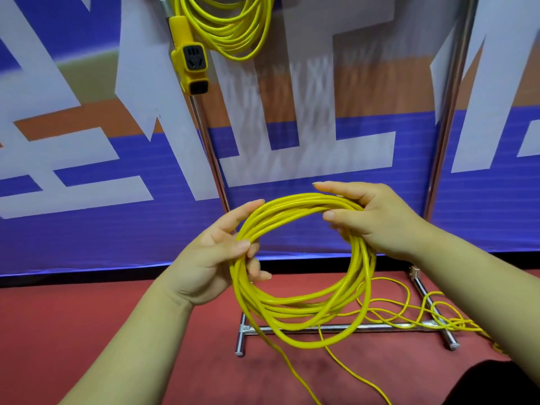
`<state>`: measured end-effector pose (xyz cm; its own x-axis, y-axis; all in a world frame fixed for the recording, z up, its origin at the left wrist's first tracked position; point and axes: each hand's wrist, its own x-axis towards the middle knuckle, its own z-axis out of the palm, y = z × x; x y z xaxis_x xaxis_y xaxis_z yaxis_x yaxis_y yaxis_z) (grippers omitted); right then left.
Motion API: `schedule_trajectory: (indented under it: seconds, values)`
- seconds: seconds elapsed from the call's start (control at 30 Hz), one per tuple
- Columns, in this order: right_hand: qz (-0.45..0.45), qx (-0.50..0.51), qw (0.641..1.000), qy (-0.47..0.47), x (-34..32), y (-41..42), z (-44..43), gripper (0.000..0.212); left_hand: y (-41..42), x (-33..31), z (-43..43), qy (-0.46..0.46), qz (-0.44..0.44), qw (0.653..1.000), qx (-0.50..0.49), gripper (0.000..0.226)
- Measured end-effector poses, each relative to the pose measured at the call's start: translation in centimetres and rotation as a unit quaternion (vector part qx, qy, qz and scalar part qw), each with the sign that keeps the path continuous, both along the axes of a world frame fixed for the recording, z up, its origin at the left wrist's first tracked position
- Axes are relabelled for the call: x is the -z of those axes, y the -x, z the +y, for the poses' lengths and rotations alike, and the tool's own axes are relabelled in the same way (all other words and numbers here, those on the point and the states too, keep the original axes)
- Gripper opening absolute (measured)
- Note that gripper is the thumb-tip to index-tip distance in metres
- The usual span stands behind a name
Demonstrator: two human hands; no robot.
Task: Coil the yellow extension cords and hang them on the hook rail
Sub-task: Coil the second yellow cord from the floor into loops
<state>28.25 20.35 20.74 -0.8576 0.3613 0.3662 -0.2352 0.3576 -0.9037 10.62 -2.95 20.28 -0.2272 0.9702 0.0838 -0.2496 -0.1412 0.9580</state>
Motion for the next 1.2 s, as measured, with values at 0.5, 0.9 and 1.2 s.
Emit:
schedule_trajectory:
  seconds: [0.5, 0.9, 1.2]
  values:
    - [-0.023, 0.024, 0.998, -0.060, 0.3, 0.4, 0.6, 0.038, -1.0, -0.3, -0.3, 0.039, 0.149, 0.985, -0.078, 0.061]
    - [-0.032, 0.058, 0.981, -0.181, 0.9, 0.4, 1.4, 0.041, -1.2, 0.7, 0.9, 0.044, 0.258, 0.936, -0.235, 0.059]
    - [0.074, 0.159, 0.976, -0.130, 1.5, 1.6, 1.6, 0.046, -1.4, 0.1, 1.2, -0.065, -0.075, 0.995, 0.033, 0.087]
